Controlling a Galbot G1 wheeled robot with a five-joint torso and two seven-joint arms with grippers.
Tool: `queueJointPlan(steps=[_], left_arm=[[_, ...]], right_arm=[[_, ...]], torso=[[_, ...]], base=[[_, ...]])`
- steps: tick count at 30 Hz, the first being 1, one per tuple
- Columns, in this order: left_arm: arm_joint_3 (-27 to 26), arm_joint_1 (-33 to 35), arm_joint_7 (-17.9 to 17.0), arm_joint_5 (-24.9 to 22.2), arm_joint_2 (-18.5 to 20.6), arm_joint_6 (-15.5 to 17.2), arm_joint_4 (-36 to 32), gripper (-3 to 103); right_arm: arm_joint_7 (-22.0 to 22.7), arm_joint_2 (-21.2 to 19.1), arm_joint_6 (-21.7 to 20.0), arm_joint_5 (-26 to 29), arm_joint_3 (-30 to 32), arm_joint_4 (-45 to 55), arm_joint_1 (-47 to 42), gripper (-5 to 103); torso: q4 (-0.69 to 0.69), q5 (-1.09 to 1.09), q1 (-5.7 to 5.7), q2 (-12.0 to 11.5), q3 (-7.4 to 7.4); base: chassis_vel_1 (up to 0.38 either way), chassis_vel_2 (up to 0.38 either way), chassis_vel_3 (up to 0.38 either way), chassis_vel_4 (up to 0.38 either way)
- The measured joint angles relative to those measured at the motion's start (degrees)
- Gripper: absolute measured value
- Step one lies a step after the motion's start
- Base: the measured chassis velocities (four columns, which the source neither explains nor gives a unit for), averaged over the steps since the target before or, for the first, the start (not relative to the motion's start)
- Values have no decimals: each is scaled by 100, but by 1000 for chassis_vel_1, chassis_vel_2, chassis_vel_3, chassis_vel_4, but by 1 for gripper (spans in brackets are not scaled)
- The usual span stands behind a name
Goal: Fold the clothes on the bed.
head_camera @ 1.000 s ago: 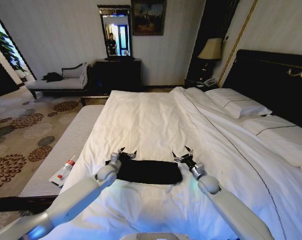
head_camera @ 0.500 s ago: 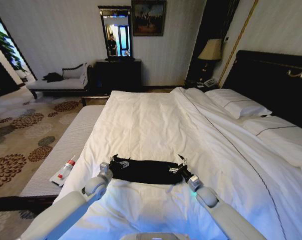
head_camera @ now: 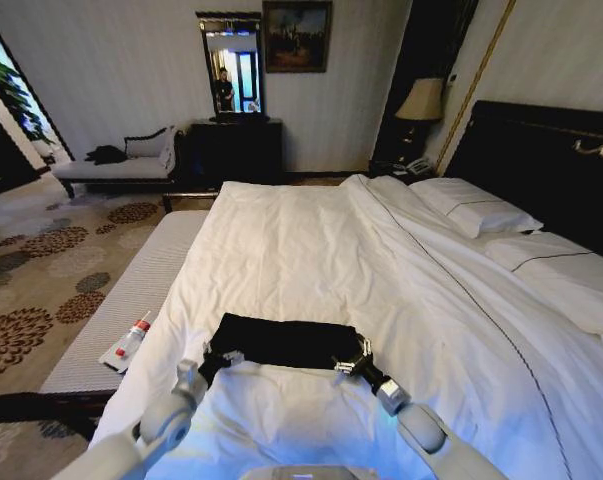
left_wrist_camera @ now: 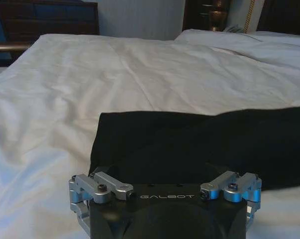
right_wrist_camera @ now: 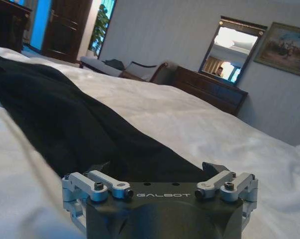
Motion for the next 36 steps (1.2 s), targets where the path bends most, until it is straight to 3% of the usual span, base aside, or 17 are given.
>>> queueJointPlan(steps=[8,10,17,19,21,24,29,36], left_arm=[[-326,206,-60,46,93,-86,-251,100],[-408,178,-102,34,172,-100,-394,100],[-1393,783,-173,55,206,-288,-823,100],[-1936,1278,-125,56,120,-392,-973,100],[-2050,1393,-101,59,97,-416,-1001,100],[-2904,2332,165,141,-151,-657,-1176,100],[-3428,2983,452,352,-434,-760,-1378,100],[-3623,3434,474,846,-967,-996,-1476,100]], right_arm=[[111,-44,-219,441,17,312,282,100],[152,-37,-312,621,-40,201,549,100],[148,62,-406,794,-676,-557,1629,100],[143,151,-423,818,-992,-800,2021,100],[143,177,-428,819,-1065,-845,2093,100],[141,336,-459,749,-1463,-1043,2318,100],[118,381,-341,444,-1712,-1223,2179,100],[150,267,-283,161,-1610,-671,1583,100]], torso=[[3,-1,1,0,1],[-2,-3,2,0,1],[2,1,3,-1,2],[2,-2,3,-1,2],[2,-2,3,-1,2],[3,-1,3,-1,2],[0,0,2,-1,1],[1,-2,2,-1,1]], base=[[0,0,0,0],[0,0,0,0],[0,0,0,0],[0,0,0,0],[0,0,0,0],[0,0,0,0],[0,0,0,0],[0,0,0,0]])
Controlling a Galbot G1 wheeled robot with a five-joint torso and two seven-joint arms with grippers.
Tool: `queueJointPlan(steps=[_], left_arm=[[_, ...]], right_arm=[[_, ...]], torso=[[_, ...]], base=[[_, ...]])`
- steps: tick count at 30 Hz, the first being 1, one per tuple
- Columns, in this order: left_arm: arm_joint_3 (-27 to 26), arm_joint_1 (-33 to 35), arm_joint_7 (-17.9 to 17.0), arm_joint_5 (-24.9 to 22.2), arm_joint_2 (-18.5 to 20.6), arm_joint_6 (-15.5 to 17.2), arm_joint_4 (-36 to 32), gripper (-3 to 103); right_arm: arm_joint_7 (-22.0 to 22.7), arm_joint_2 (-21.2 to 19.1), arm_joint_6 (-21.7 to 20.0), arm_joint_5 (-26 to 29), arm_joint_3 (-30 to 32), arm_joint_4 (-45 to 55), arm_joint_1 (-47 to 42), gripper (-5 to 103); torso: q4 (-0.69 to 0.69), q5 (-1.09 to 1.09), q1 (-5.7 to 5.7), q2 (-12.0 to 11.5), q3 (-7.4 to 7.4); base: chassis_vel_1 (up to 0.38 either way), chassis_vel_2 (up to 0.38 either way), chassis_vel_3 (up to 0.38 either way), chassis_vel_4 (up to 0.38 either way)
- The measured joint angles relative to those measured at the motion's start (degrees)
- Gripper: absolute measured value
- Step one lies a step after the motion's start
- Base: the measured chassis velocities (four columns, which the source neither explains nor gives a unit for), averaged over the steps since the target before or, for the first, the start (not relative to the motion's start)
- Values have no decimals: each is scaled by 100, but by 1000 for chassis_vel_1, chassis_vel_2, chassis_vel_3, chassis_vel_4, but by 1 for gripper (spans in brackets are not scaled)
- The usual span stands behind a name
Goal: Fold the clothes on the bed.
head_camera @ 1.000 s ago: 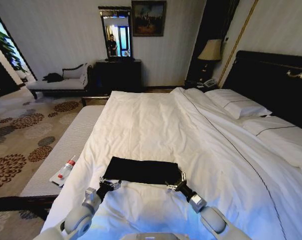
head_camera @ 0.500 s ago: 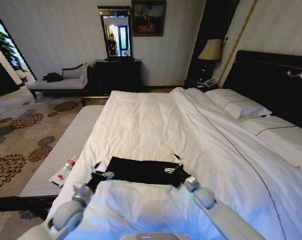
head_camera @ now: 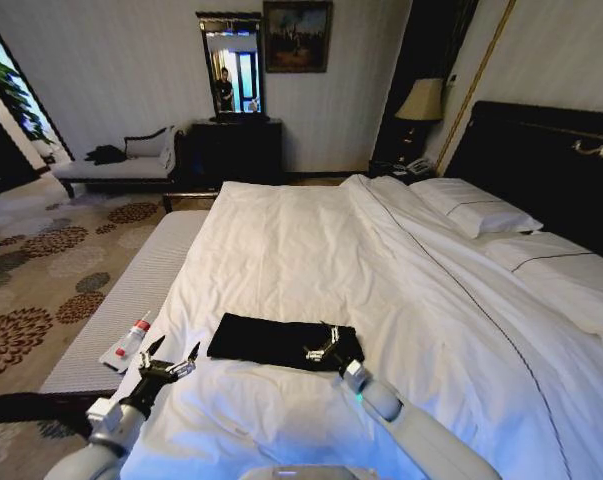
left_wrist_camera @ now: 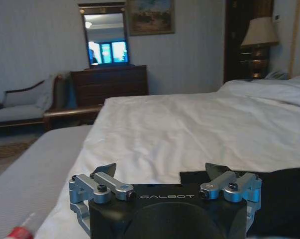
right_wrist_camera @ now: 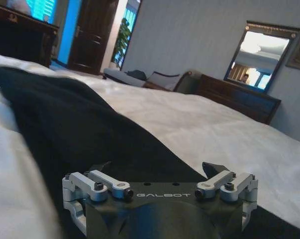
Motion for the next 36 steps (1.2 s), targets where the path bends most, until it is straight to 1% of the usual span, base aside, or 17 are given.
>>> queueJointPlan(steps=[3,5,7,9,10,12,13,14,17,19,20,21,25,26,28,30,36], left_arm=[[-121,254,19,184,-276,-163,45,100],[-153,301,28,196,-342,-225,74,100],[-186,375,40,216,-472,-356,129,100],[-184,458,72,271,-597,-517,182,100],[-184,458,72,271,-597,-517,182,100],[-128,566,158,399,-728,-742,276,100],[-102,597,180,459,-781,-837,323,100],[-102,597,180,459,-781,-837,323,100],[-36,680,236,529,-904,-1090,411,100],[-15,736,259,581,-932,-1227,427,100],[-15,736,259,581,-932,-1227,427,100],[-4,799,277,642,-927,-1377,443,100],[65,990,339,749,-821,-1757,517,100],[65,990,339,749,-821,-1757,517,100],[130,1038,394,788,-797,-1871,554,100],[143,1042,405,794,-790,-1890,560,100],[147,1039,407,795,-784,-1892,562,100]], right_arm=[[70,-129,-15,8,234,472,-405,100],[109,-166,-55,96,335,618,-499,100],[223,-236,-202,452,575,911,-643,100],[324,-297,-369,949,913,1187,-828,100],[324,-297,-369,949,913,1187,-828,100],[423,-343,-565,1747,1421,1504,-1149,100],[445,-346,-627,2003,1621,1612,-1296,100],[445,-346,-627,2003,1621,1612,-1296,100],[499,-291,-792,2525,2204,1879,-1726,100],[527,-228,-915,2806,2478,2043,-1955,100],[527,-228,-915,2806,2478,2043,-1955,100],[562,-169,-1039,3139,2640,2191,-2119,100],[654,30,-1557,4432,2985,2657,-2537,100],[654,30,-1557,4432,2985,2657,-2537,100],[705,138,-1786,4915,3098,2816,-2658,100],[723,211,-1913,5145,3147,2865,-2706,100],[736,339,-2273,5592,3185,2758,-2668,100]], torso=[[-1,2,-2,0,0],[-1,2,-2,1,-1],[-1,2,-2,0,-1],[1,1,-1,0,0],[1,1,-1,0,0],[0,3,-1,0,0],[0,3,-1,0,0],[0,3,-1,0,0],[-1,1,-1,0,0],[-1,2,-1,0,0],[-1,2,-1,0,0],[0,2,-1,0,0],[-2,2,-1,1,0],[-2,2,-1,1,0],[0,0,-1,1,0],[0,2,-1,1,0],[-1,1,0,1,0]], base=[[0,0,0,0],[0,0,0,0],[0,0,0,0],[0,0,0,0],[0,0,0,0],[0,0,0,0],[0,0,0,0],[0,0,0,0],[0,0,0,0],[0,0,0,0],[0,0,0,0],[0,0,0,0],[0,0,0,0],[0,0,0,0],[0,0,0,0],[0,0,0,0],[0,0,0,0]])
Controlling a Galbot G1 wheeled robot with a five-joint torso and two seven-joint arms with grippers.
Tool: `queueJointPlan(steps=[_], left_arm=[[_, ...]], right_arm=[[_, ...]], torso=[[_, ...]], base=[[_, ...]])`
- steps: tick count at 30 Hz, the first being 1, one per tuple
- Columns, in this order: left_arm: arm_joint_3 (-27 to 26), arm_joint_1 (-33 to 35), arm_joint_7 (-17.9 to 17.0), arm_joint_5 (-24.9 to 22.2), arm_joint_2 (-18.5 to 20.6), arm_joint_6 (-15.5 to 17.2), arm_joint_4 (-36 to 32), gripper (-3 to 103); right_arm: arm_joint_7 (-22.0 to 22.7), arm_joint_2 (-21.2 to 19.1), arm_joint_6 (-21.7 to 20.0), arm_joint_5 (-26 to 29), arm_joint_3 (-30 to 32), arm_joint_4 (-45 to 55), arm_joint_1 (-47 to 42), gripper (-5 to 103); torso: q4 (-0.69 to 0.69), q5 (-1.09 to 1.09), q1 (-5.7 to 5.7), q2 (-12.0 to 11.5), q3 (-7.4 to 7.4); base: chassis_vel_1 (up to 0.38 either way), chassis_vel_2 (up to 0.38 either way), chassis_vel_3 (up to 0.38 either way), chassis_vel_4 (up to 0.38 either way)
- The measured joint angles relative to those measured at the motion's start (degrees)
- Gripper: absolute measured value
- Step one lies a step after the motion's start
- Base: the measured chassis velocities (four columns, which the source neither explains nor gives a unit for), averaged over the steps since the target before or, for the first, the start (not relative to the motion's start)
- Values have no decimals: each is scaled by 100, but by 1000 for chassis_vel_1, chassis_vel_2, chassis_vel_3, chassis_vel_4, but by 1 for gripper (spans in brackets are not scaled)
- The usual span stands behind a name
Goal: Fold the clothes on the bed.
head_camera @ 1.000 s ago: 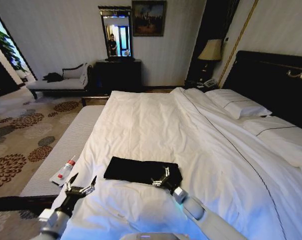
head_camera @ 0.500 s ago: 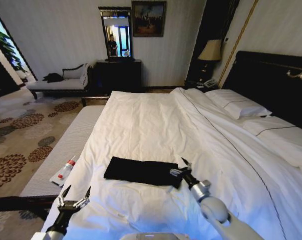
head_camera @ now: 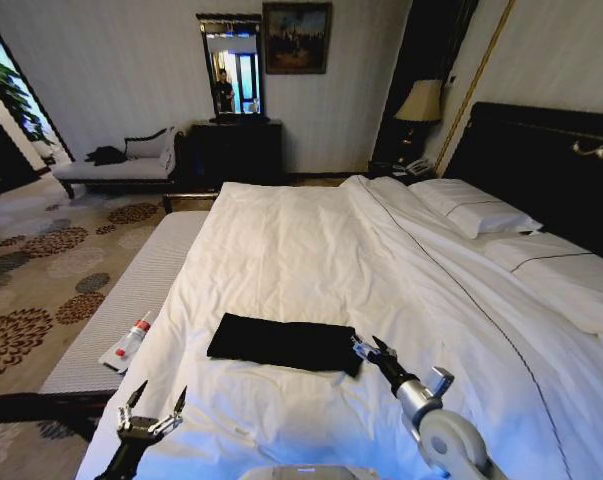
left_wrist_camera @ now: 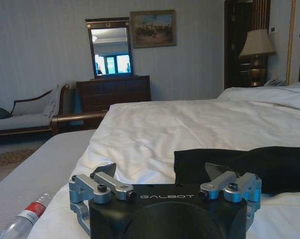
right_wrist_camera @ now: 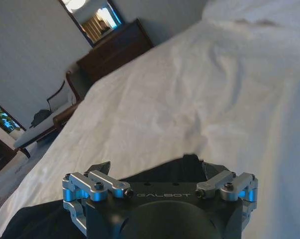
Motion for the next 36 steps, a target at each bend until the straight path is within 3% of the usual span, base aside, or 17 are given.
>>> queueJointPlan(steps=[6,11,18,25,36], left_arm=[[1,-6,0,-3,4,2,0,100],[2,-10,0,-8,5,10,0,100],[2,-12,0,-12,7,19,-1,100],[0,-13,-1,-14,8,23,-3,100],[0,-14,-1,-16,8,28,-5,100]], right_arm=[[16,104,-524,1073,268,-366,136,100],[-374,78,-948,1326,482,-923,292,100],[-432,103,-1033,1591,414,-1333,636,100],[-429,368,-1042,1505,177,-1308,811,100],[-501,273,-850,732,-352,-1694,1090,100]], torso=[[0,1,0,-1,0],[0,0,0,0,0],[1,1,0,-1,0],[1,0,0,-1,0],[1,0,0,-1,0]], base=[[0,0,0,0],[0,0,0,0],[0,0,0,0],[0,0,0,0],[0,0,0,0]])
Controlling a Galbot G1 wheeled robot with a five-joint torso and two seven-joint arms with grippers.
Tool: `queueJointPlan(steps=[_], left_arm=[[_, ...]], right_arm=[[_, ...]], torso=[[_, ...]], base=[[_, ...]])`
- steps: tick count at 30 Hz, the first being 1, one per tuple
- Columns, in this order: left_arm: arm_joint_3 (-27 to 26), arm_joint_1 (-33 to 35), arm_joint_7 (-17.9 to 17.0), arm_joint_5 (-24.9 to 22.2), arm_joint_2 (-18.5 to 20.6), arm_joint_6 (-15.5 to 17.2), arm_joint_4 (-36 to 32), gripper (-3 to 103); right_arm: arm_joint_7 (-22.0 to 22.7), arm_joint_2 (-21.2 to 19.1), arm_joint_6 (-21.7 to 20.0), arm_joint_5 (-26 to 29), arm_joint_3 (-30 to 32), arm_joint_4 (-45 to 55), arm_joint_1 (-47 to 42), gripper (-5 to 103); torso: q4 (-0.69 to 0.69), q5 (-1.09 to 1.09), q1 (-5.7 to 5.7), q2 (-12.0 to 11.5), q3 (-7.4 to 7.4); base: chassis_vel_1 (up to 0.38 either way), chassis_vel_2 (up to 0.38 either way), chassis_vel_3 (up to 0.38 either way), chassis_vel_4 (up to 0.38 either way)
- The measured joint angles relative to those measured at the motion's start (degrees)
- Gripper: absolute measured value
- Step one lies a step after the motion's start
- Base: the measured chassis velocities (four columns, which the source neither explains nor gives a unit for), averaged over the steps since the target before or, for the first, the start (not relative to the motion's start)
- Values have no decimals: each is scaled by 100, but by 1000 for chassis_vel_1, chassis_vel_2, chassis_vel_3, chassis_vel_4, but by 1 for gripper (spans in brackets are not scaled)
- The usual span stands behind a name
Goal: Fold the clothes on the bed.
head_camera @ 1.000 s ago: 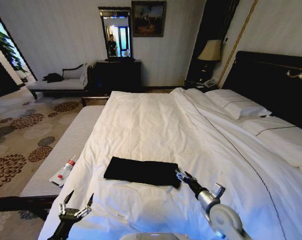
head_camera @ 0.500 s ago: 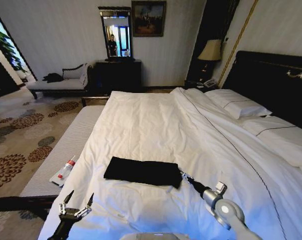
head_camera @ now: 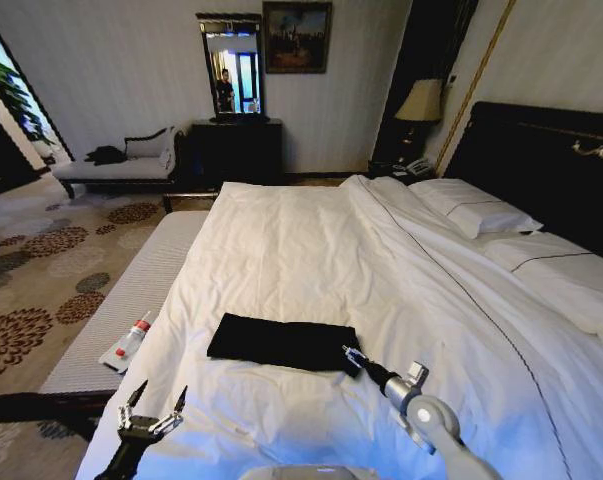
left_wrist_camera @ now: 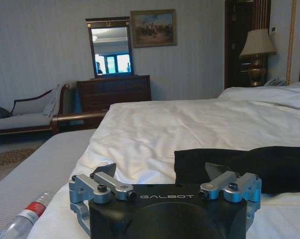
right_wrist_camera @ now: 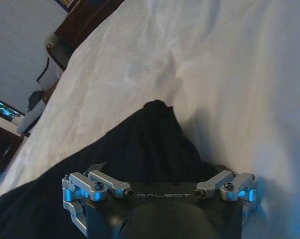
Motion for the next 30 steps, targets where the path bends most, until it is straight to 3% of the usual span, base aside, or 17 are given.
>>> queueJointPlan(steps=[8,10,13,16,19,26,29,30], left_arm=[[0,-1,0,0,0,4,0,100],[0,-1,0,0,1,4,0,100],[0,-1,0,0,0,5,0,100],[0,-1,-1,-1,0,5,0,100],[0,-1,-1,-1,1,6,0,100],[0,-1,-2,0,1,6,0,100],[0,-1,-3,0,0,6,0,100],[0,-1,-3,0,0,6,0,100]], right_arm=[[-85,114,42,-146,-123,-188,115,102],[-85,142,42,-157,-157,-192,133,98],[-85,161,42,-175,-219,-200,151,83],[-87,148,42,-179,-230,-212,151,78],[-87,149,44,-179,-225,-219,152,61],[-68,184,44,-193,-218,-140,127,39],[-31,159,41,-204,-234,-69,90,23],[-31,159,41,-204,-234,-69,90,23]], torso=[[-2,0,0,0,0],[-1,0,0,1,0],[-1,0,0,0,0],[-1,1,0,1,0],[-1,1,0,0,0],[0,1,0,0,0],[0,2,0,0,0],[0,2,0,0,0]], base=[[0,0,0,0],[0,0,0,0],[0,0,0,0],[0,0,0,0],[0,0,0,0],[0,0,0,0],[0,0,0,0],[0,0,0,0]])
